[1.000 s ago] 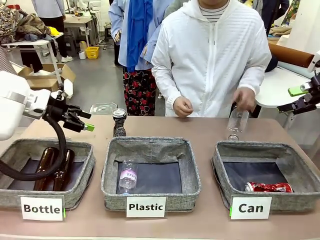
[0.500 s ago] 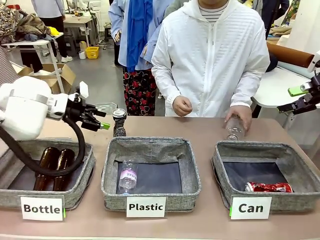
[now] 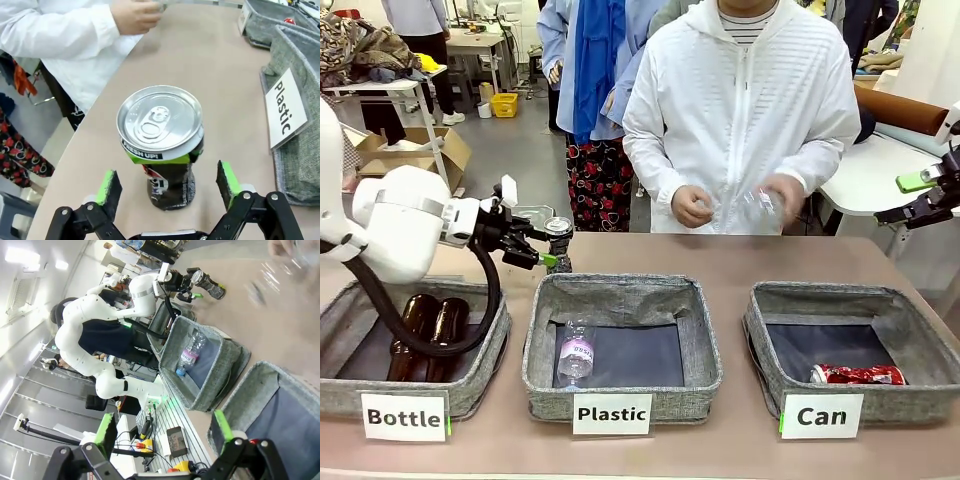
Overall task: Sort the can waste into the basket.
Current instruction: Pick up the can waste from the table and place it in the right Fabric basket.
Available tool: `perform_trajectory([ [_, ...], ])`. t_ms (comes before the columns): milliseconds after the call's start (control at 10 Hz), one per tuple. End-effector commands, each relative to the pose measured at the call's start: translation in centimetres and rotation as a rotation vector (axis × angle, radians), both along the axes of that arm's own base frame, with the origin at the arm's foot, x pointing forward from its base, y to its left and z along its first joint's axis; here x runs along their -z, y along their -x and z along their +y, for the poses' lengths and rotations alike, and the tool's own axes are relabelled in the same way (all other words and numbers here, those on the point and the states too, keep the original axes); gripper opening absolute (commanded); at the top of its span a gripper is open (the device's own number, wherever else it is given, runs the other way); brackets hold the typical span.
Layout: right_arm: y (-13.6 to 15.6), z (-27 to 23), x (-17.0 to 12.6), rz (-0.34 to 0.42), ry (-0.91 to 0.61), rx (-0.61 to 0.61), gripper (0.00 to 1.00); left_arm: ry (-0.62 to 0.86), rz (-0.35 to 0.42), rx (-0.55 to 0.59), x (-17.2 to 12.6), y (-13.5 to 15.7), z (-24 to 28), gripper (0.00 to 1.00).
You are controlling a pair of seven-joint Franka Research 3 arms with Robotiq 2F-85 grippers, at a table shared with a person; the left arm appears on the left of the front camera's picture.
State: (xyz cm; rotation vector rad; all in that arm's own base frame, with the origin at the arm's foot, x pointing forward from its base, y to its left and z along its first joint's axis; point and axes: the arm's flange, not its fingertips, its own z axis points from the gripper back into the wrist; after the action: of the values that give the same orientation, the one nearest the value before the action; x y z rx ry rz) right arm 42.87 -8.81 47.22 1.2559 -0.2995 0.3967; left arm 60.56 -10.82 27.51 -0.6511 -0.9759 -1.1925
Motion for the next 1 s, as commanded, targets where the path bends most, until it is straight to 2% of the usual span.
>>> perform_trajectory([
  [0, 0.1, -0.1, -0.1, -0.018, 0.007, -0.006, 1.00, 0.064, 0.007, -0.002, 0.3, -1.3, -0.9, 1.00],
  [500, 0.1, -0.1, -0.1, -0.018, 0.007, -0.006, 1.00, 0.172, 0.055, -0.060, 1.3, -3.3, -2.1, 1.00],
  [600, 0.1, -0.1, -0.1, -0.018, 0.007, -0.006, 1.00, 0.195, 0.060, -0.050, 1.2, -3.3, -2.3, 0.40],
  [700, 0.1, -0.1, -0.1, -0.018, 0.007, -0.006, 1.00, 0.203, 0.063, -0.026, 1.3, -3.2, -2.4, 0.41],
  [800, 0.1, -0.1, -0.1, -0.018, 0.007, -0.006, 1.00, 0.203, 0.064, -0.017, 1.3, -3.1, -2.4, 0.00],
  [900, 0.1, -0.1, -0.1, -0.018, 0.007, -0.006, 1.00, 0.208, 0.079, 0.014, 1.3, -3.1, -2.4, 0.00],
])
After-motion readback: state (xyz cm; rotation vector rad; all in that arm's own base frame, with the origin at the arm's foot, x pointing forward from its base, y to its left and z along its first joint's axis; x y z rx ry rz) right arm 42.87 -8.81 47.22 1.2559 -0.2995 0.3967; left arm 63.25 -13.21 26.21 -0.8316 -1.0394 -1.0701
